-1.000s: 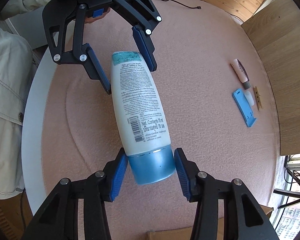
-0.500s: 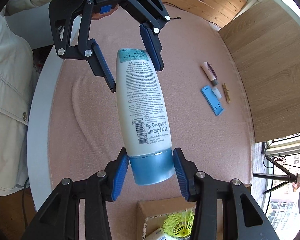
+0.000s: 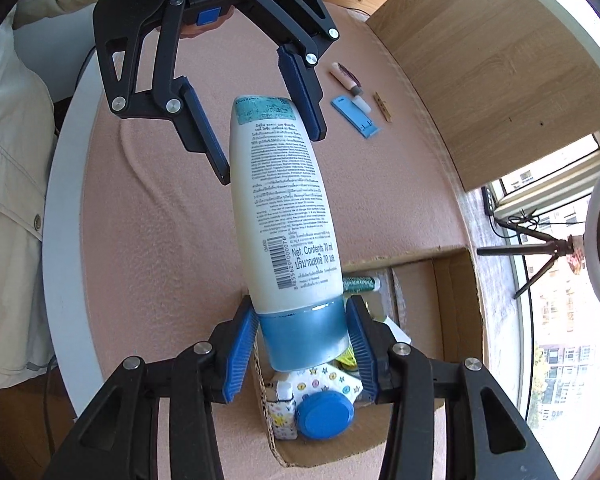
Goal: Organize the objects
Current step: 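Carry the lotion bottle into the box with both grippers and open them, then move the right tool back toward the blue phone stand, then grasp the blue phone stand's base with the right gripper while the left gripper grips its other end, then carry the blue phone stand into the box with both grippers and open them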
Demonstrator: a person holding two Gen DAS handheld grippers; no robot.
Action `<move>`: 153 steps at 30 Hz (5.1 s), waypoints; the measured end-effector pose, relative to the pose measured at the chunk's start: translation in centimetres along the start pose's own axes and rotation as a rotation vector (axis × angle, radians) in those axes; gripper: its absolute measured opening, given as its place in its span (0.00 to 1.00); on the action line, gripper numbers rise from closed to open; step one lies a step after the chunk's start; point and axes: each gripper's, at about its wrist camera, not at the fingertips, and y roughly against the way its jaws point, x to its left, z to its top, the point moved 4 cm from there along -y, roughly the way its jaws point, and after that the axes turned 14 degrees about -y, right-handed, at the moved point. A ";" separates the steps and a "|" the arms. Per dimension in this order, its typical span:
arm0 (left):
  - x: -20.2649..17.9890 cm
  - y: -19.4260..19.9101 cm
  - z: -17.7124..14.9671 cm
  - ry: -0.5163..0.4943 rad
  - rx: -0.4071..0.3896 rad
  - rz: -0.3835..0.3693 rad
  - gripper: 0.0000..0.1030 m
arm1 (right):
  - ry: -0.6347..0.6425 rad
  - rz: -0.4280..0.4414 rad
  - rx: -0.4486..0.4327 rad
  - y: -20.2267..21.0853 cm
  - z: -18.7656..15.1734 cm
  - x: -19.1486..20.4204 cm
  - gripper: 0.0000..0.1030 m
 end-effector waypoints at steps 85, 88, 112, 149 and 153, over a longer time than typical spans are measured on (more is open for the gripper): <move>0.1 13.8 -31.4 0.912 0.144 0.509 0.99 | -0.313 0.287 -0.055 -18.2 24.5 4.2 0.32; 0.0 13.4 -31.4 0.885 0.129 0.471 0.99 | -0.248 0.318 -0.049 -17.4 23.9 6.1 0.32; -9.6 7.7 -25.2 0.435 0.115 -0.038 0.43 | 0.409 0.559 0.037 -11.7 16.1 17.4 0.32; -7.1 10.2 -18.2 0.162 0.205 0.039 0.40 | 0.386 0.409 -0.099 -7.0 15.1 13.9 0.32; -6.5 9.9 -16.0 0.118 0.213 0.038 0.41 | 0.365 0.374 -0.118 -5.9 15.1 13.3 0.32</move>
